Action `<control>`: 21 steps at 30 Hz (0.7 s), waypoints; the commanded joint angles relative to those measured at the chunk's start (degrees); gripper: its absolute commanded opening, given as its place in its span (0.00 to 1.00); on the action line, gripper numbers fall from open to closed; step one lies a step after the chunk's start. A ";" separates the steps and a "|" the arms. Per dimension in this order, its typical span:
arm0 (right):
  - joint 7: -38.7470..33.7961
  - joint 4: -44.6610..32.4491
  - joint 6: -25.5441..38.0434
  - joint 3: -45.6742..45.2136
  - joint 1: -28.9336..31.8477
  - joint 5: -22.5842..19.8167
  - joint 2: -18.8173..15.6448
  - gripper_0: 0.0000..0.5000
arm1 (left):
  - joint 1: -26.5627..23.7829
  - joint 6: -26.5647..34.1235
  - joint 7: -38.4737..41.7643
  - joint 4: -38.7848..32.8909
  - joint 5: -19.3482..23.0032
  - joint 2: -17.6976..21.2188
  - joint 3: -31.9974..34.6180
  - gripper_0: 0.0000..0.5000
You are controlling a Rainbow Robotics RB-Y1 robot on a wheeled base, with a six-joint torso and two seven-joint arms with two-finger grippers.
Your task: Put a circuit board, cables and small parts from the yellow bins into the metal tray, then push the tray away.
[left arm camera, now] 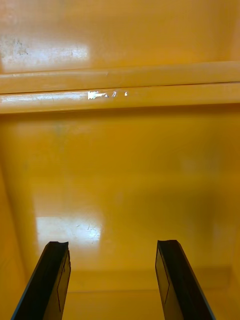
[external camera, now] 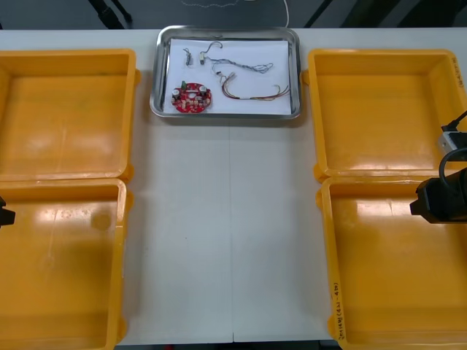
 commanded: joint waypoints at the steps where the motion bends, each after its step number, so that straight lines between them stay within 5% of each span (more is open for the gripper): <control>1: -0.16 -0.21 -0.20 -1.84 0.65 -0.44 0.32 1.00 | -1.02 -0.57 -0.07 -1.53 -0.12 -0.32 -0.46 1.00; 21: -0.16 -0.21 -0.20 -1.84 0.65 -0.44 0.32 1.00 | -1.02 -0.57 -0.07 -1.53 -0.12 -0.32 -0.46 1.00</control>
